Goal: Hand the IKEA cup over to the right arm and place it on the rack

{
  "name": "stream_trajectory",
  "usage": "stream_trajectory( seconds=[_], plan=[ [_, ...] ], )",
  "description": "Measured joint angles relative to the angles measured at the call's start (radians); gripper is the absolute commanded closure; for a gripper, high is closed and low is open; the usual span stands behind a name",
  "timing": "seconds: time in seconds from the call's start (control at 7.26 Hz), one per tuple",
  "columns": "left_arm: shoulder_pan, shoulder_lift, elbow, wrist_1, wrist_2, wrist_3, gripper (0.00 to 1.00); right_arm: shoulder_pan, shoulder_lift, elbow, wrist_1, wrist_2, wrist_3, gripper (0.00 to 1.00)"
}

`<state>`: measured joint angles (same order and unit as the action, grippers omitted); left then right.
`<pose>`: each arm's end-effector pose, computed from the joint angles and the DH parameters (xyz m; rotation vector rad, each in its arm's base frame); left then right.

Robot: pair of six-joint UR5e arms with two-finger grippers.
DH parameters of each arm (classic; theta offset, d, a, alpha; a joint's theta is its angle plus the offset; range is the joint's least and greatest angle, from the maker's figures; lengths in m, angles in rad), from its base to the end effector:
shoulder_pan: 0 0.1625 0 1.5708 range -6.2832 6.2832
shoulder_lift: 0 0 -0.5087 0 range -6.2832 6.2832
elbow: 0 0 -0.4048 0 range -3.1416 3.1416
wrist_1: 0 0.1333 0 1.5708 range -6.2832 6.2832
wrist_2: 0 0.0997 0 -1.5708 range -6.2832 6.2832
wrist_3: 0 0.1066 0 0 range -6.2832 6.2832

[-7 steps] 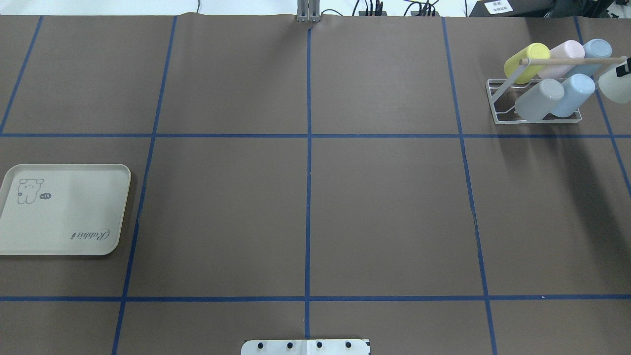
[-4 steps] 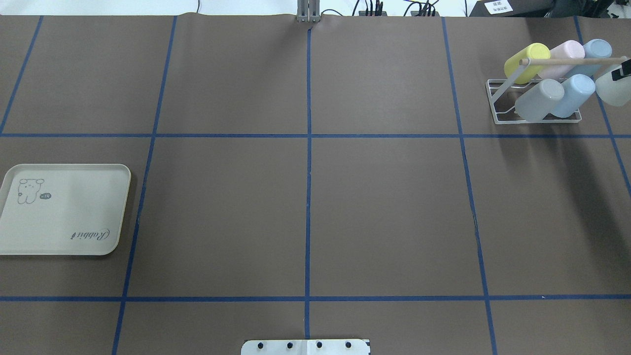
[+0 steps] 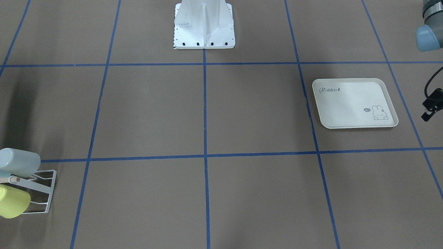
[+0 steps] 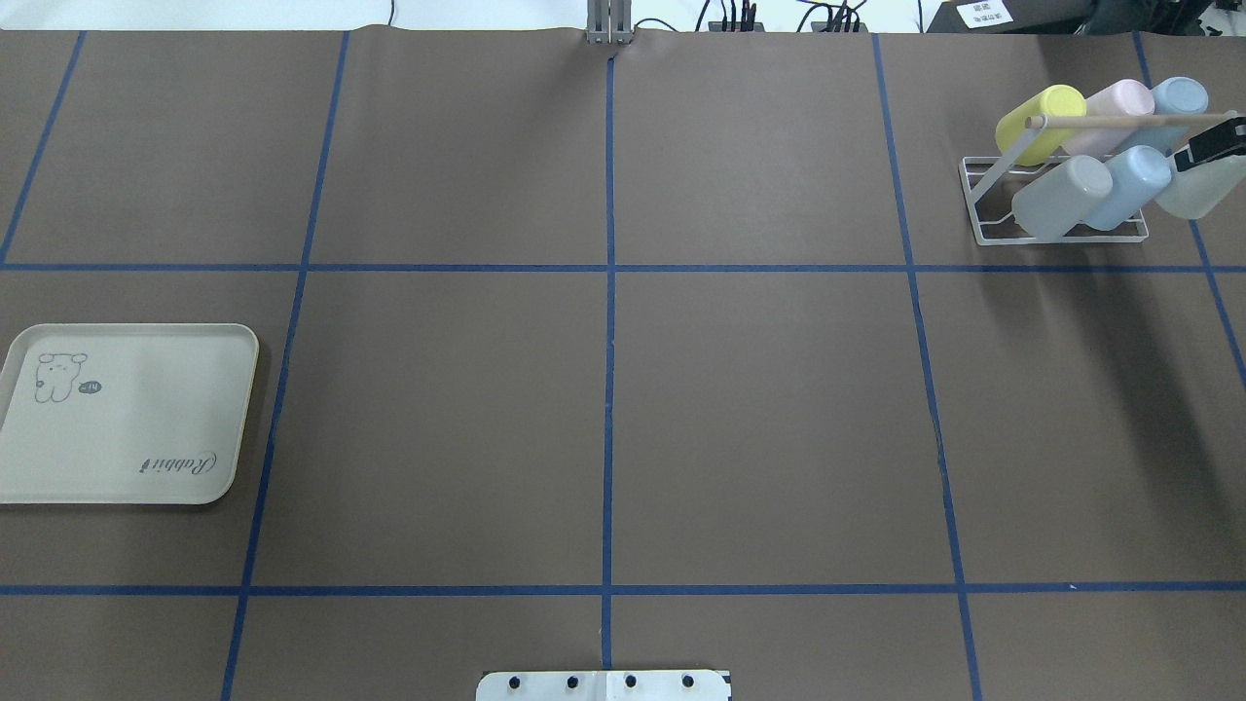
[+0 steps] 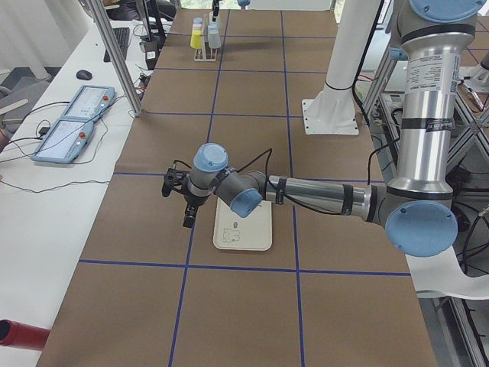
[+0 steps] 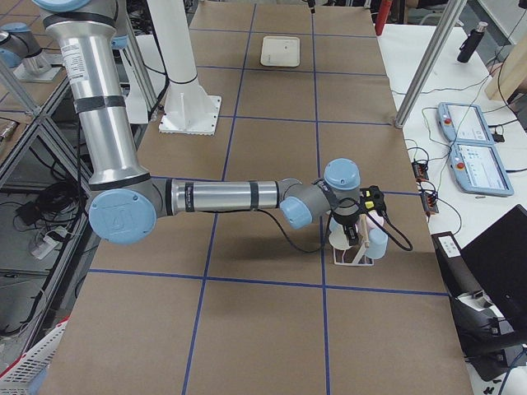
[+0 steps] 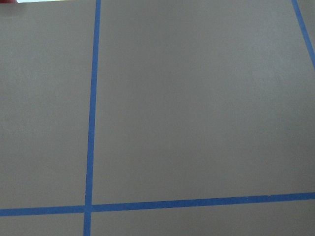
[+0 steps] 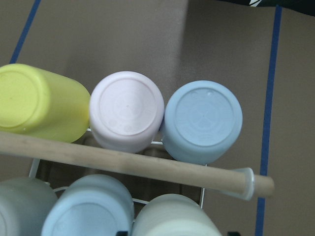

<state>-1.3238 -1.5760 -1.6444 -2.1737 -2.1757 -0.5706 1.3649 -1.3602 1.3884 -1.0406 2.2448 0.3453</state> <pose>0.0613 -0.5403 0.6446 0.3745 0.7945 -0.0964 -0.0654 -0.6398 0.6664 0.3376 -0.7763 -0.0571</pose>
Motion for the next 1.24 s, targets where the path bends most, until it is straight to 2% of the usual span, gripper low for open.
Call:
stream_trajectory(
  seconds=[0.83, 0.96, 1.24],
  plan=[
    [-0.004, -0.001, 0.006, 0.02, -0.002, 0.063, 0.0, 0.012, 0.025, 0.007, -0.038, 0.03, 0.0, 0.02],
    [-0.017, -0.002, 0.002, 0.073, -0.001, 0.131, 0.0, 0.026, 0.027, 0.037, -0.11, 0.036, -0.004, 0.02],
    [-0.078, -0.031, -0.012, 0.255, -0.006, 0.302, 0.0, 0.055, 0.024, 0.14, -0.332, 0.034, -0.057, 0.02]
  ],
)
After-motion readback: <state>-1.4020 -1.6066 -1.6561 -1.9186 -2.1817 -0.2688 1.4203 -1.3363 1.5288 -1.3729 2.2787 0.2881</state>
